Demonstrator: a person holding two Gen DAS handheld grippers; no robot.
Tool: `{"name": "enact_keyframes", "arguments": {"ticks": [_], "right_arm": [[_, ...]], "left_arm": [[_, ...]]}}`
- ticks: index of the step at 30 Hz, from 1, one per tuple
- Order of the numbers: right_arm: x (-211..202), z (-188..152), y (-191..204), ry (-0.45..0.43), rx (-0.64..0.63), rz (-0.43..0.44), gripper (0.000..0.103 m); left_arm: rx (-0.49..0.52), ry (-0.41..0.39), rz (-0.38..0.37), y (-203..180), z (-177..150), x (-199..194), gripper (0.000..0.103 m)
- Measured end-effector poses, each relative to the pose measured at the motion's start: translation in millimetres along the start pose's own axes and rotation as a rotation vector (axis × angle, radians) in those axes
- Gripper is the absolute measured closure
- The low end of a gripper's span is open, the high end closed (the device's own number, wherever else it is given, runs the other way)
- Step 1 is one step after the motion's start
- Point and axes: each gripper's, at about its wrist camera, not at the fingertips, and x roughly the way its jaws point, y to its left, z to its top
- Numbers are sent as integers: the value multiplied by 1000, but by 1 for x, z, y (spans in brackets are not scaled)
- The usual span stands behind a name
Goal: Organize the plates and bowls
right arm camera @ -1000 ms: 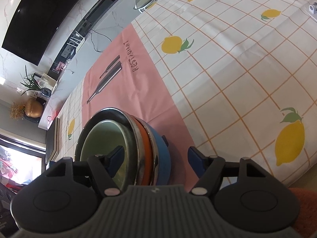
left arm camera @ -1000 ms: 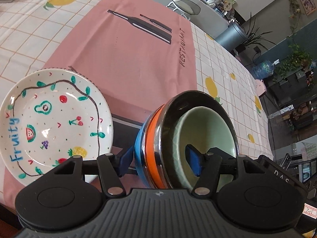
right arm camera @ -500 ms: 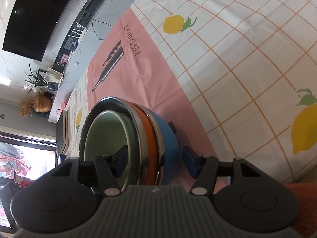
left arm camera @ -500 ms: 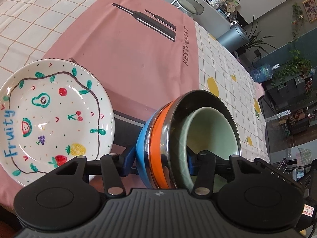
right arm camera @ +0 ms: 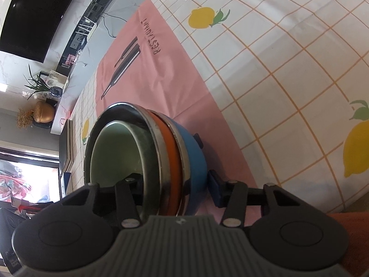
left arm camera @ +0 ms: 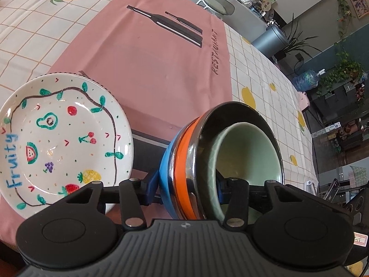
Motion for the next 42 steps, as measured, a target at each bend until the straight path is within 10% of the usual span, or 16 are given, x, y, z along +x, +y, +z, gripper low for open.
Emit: {"name": "enact_keyframes", "arguments": {"ticks": [21, 42], "right_arm": [[-18, -6, 13, -23, -49, 38, 55], [-5, -54, 129, 41, -215, 130, 55]], "left_arm": [[42, -52, -13, -4, -1, -37, 50], [-92, -206, 38, 69, 19, -134, 50]]}}
